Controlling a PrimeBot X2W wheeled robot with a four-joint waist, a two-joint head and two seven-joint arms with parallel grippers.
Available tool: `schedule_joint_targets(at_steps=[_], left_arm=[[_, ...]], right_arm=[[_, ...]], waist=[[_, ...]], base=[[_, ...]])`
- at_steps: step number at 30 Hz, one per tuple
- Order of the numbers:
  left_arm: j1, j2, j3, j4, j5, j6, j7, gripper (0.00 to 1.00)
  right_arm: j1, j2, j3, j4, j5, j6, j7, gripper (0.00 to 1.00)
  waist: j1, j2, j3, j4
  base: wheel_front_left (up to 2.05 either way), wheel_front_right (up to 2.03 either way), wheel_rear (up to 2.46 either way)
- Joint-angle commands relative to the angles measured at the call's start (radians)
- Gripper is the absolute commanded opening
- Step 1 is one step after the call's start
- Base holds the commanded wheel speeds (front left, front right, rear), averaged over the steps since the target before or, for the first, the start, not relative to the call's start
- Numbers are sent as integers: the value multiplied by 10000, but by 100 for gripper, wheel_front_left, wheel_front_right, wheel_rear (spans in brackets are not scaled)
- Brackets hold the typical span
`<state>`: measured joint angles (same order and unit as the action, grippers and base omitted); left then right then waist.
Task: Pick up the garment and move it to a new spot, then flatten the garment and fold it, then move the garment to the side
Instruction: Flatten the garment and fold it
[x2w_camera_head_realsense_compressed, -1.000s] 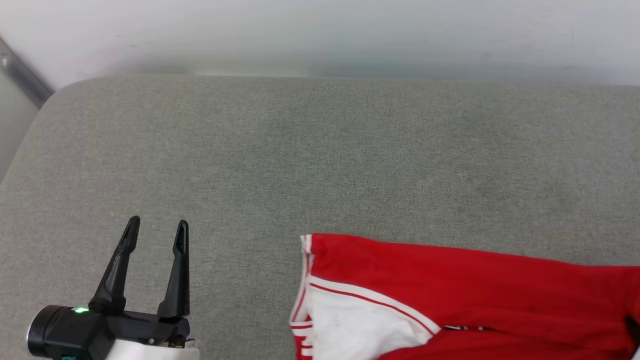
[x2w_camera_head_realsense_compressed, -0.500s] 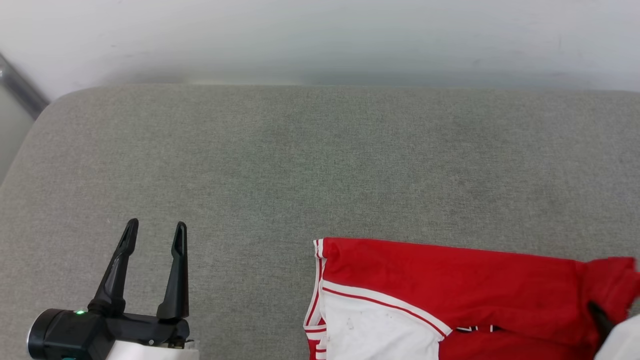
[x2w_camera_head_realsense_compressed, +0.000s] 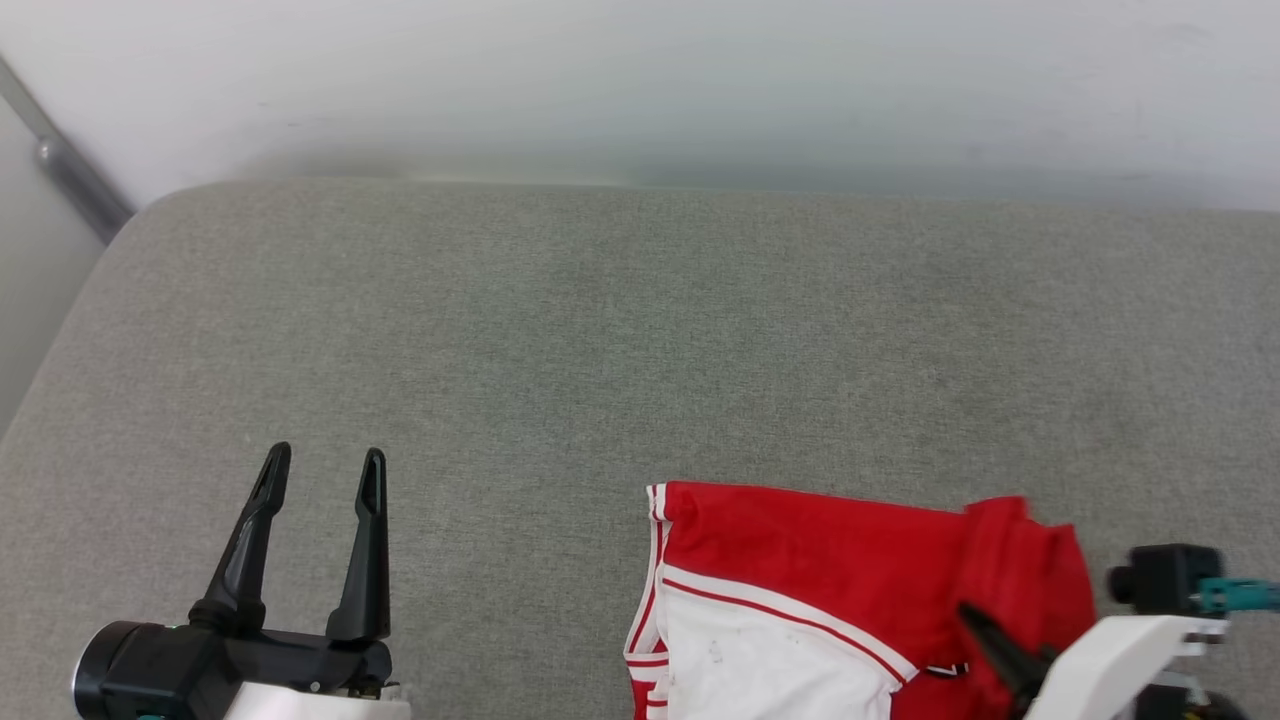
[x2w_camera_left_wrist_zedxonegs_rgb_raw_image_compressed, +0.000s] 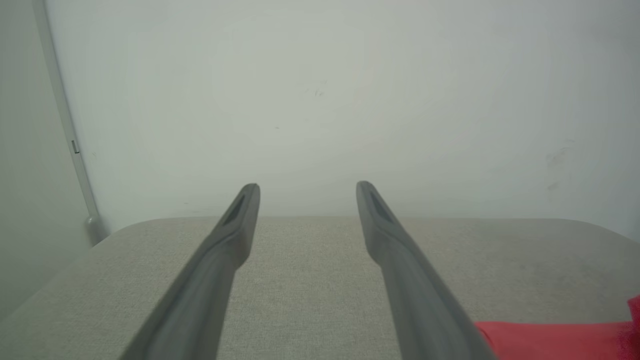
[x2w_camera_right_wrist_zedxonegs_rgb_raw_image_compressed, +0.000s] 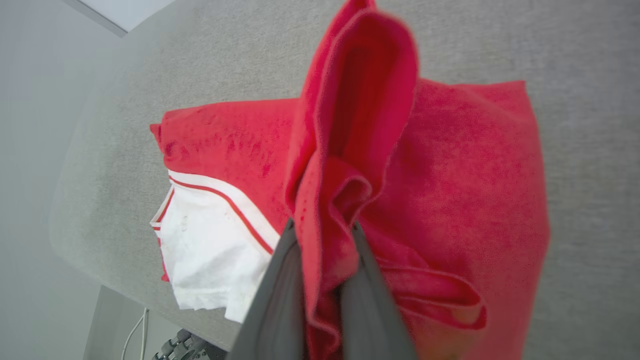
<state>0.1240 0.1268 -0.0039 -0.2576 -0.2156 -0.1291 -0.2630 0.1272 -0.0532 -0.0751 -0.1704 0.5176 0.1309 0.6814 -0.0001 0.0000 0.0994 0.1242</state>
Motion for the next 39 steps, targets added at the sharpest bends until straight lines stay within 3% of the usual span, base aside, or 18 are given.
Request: schedule_joint_targets(at_steps=[1,10,23,25,32,39], left_arm=[[123,23,-17,0,-6,-11,-22,100],[-32,50,-259,146,-30,-11,-22,100],[25,143,-359,213,-96,-11,-22,100],[51,161,-348,220,-103,-11,-22,100],[103,200,-273,242,-100,-11,-22,100],[110,161,-239,214,-54,-11,-22,100]], right_arm=[[-92,44,279,153,327,-4,-130,0],[-1006,39,2116,1858,1833,-4,-1281,0],[-2226,35,3621,4088,2244,-4,-2301,0],[-2352,41,3904,4181,2117,-2,-2295,100],[-2384,31,4930,3497,2458,-2,-2261,100],[-2817,31,4535,2835,1278,-2,-2228,100]], waist=[[1,0,-27,44],[1,0,-100,320],[1,0,-180,726],[1,0,-192,749],[1,0,-287,641],[1,0,-347,309]], base=[[0,0,0],[0,0,0],[0,0,0],[0,0,0],[0,0,0],[0,0,0]])
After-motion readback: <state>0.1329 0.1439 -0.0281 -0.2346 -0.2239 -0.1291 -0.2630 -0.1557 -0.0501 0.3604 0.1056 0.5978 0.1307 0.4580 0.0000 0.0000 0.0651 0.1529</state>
